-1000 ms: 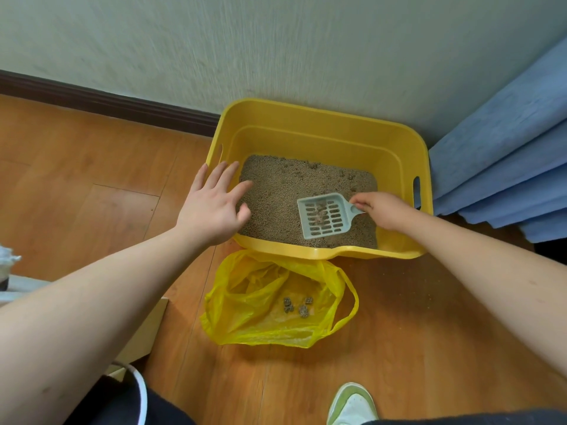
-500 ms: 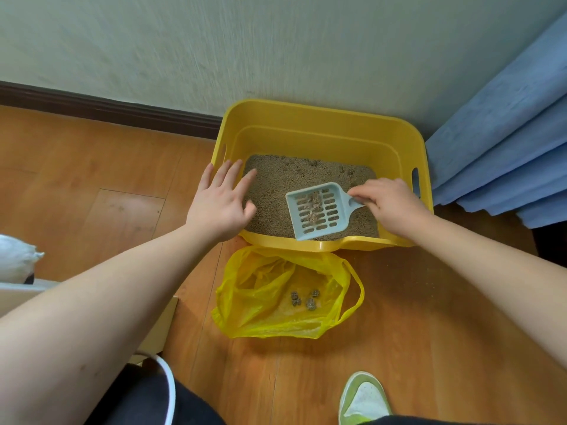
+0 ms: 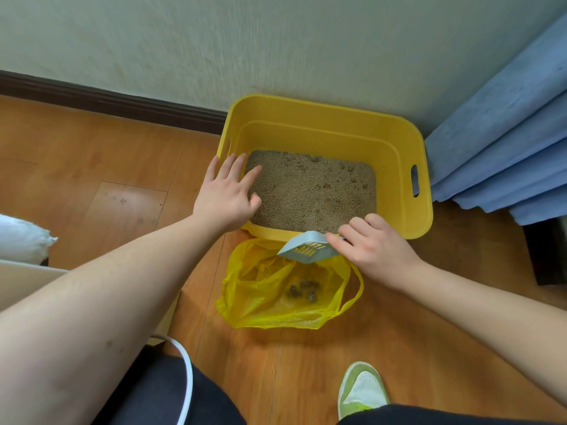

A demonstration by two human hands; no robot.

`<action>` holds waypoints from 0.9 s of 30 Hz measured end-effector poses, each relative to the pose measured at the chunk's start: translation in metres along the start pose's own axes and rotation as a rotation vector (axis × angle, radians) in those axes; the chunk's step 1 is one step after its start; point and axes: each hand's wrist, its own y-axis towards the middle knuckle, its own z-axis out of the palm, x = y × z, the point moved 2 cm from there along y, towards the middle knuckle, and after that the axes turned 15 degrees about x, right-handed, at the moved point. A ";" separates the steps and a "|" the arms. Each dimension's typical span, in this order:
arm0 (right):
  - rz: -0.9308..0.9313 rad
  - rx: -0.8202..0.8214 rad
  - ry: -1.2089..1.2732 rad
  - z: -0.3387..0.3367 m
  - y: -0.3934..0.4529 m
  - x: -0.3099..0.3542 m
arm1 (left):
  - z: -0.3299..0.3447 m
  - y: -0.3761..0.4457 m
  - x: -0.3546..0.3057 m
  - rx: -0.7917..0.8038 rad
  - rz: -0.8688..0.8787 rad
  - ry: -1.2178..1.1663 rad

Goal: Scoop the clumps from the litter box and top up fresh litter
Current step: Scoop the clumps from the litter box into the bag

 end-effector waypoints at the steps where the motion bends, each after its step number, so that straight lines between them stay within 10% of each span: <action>1: 0.004 -0.007 -0.011 -0.001 -0.001 0.003 | 0.000 0.000 0.000 -0.002 -0.001 -0.003; 27: -0.115 -0.018 0.146 0.014 -0.029 0.030 | 0.000 0.000 0.001 -0.013 0.012 -0.009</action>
